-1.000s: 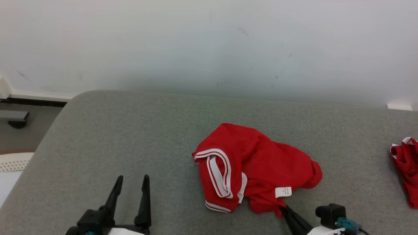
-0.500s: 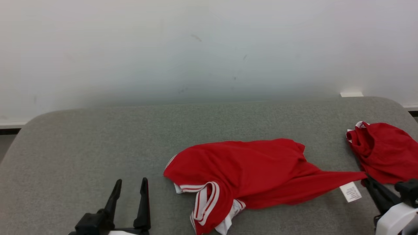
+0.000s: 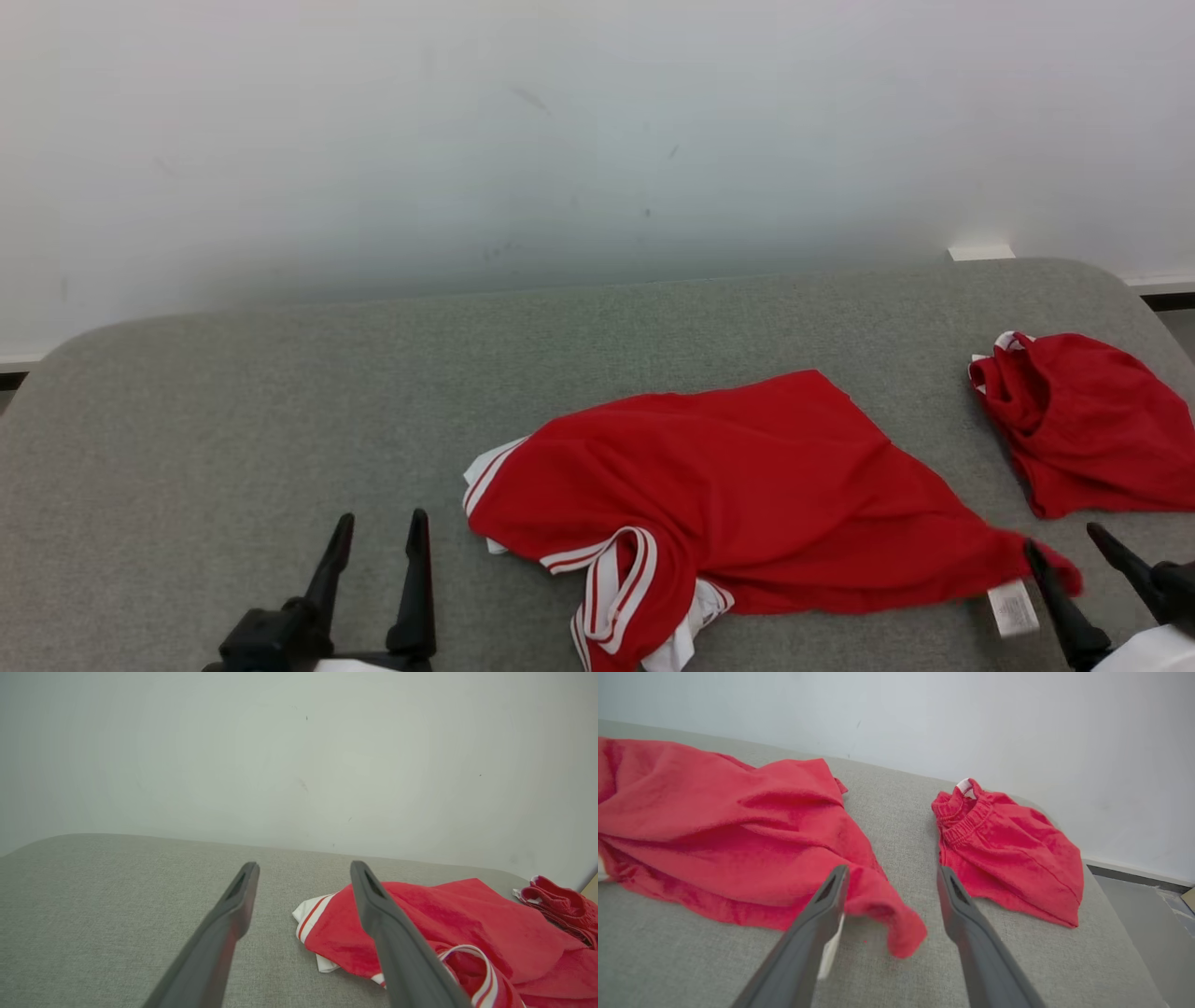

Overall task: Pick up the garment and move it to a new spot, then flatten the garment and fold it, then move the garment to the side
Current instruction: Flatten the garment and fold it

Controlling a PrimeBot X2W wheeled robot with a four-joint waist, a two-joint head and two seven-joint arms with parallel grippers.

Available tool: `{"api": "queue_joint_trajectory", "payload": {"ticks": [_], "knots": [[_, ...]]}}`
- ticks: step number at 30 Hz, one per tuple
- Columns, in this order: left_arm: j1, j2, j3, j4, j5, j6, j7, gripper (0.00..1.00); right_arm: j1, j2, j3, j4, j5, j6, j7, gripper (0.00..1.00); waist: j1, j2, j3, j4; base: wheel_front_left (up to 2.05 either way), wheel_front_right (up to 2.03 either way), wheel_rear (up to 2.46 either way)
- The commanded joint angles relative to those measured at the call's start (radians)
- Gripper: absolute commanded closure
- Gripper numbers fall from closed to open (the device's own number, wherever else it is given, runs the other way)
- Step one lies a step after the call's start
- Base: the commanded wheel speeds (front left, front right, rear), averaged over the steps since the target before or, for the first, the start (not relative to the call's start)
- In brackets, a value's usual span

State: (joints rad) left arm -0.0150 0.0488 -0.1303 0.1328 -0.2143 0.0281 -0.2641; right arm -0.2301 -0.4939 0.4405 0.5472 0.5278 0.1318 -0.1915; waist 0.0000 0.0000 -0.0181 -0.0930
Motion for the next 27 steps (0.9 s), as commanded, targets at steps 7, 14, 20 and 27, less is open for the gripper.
{"api": "queue_joint_trajectory", "payload": {"ticks": [7, 14, 20, 27], "knots": [[-0.009, 0.003, 0.004, -0.007, 0.012, -0.008, 0.0, 0.0, 0.096, 0.108, -0.159, -0.204, -0.045, -0.002, -0.048, 0.0, 0.0, 0.0, -0.004, 0.017, 0.0, 0.0, 0.0], [-0.013, 0.003, -0.048, 0.009, 0.0, -0.054, 0.0, 0.0, 0.153, 0.213, -0.212, -0.263, -0.108, -0.002, -0.047, 0.0, 0.0, 0.0, -0.01, 0.029, 0.0, 0.0, 0.0], [-0.044, 0.015, -0.162, 0.111, -0.029, -0.136, 0.07, 0.0, 0.167, 0.251, -0.23, -0.276, -0.134, -0.002, -0.034, 0.0, 0.0, 0.0, -0.011, 0.029, 0.0, 0.0, 0.0], [-0.103, 0.057, -0.344, 0.17, -0.103, -0.159, 0.228, 0.0, 0.155, 0.277, -0.22, -0.28, -0.14, -0.002, -0.027, 0.0, 0.0, 0.0, 0.003, 0.0, 0.0, 0.0, 0.0]]}}
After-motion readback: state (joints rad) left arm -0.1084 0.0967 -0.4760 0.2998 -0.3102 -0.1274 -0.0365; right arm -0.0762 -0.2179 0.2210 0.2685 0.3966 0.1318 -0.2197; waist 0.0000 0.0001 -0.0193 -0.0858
